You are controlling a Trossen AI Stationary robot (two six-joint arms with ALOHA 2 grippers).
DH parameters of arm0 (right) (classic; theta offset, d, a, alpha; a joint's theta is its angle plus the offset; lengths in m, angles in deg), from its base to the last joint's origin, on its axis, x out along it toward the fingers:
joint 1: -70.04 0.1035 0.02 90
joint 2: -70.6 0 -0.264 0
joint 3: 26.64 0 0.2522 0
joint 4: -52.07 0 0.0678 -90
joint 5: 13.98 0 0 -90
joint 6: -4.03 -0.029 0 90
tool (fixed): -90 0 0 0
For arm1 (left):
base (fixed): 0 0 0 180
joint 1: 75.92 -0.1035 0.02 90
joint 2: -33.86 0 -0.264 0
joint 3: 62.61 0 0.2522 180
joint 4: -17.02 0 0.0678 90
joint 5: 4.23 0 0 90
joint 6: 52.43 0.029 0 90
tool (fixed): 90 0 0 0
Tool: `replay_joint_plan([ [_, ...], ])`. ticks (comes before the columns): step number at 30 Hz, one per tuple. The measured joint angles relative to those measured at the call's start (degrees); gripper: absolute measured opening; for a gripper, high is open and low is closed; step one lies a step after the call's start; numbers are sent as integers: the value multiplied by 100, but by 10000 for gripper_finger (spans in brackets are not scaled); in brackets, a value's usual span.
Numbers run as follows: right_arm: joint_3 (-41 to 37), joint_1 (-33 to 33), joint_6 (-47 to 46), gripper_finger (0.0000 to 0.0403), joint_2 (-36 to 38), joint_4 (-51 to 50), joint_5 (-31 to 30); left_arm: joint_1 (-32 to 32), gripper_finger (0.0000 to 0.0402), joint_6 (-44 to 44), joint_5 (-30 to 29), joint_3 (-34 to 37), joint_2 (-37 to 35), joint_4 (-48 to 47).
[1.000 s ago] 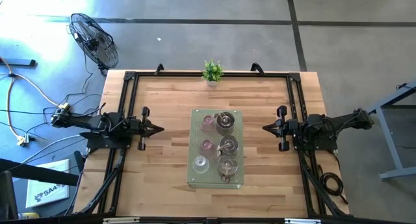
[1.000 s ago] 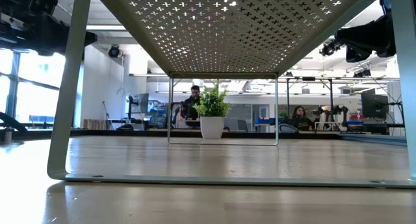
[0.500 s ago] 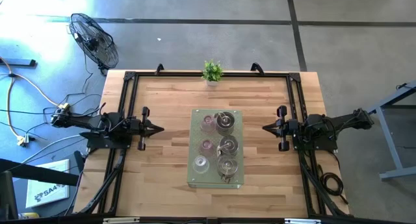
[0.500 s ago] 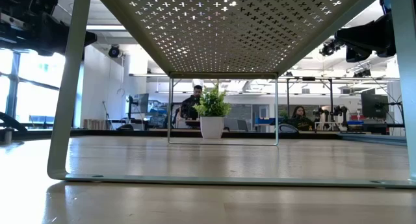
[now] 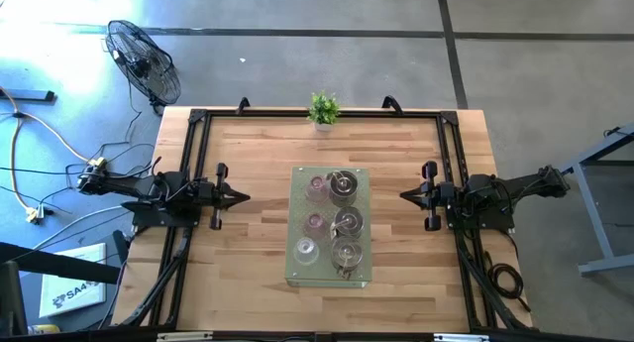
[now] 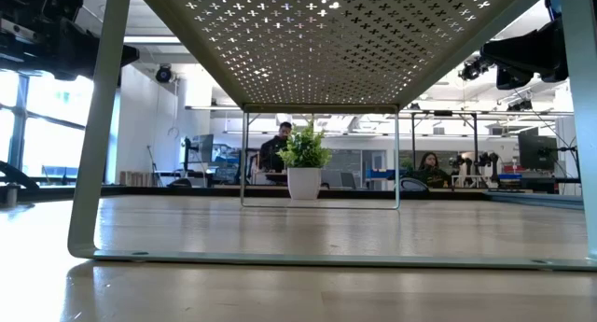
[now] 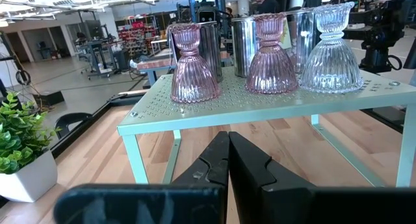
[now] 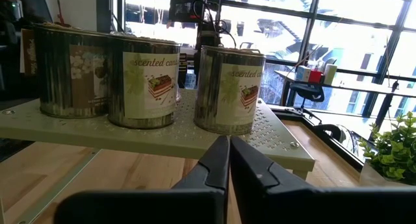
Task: Pick & Place candle stick holders
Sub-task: Return to Home Position
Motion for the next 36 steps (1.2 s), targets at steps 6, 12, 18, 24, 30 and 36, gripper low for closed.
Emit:
replay_joint_plan([
  [6,0,1,0,6,0,0,-1,0,1,0,0,0,0,0],
  [12,0,-1,0,7,0,0,0,1,1,0,0,0,0,0],
  [18,0,-1,0,9,0,-1,1,2,1,2,0,0,0,0],
  [24,0,-1,0,5,0,0,1,2,1,0,0,0,0,0],
  [30,0,-1,0,4,0,0,0,1,1,2,0,0,0,0],
  [36,0,-1,0,4,0,0,-1,1,1,2,0,0,0,0],
])
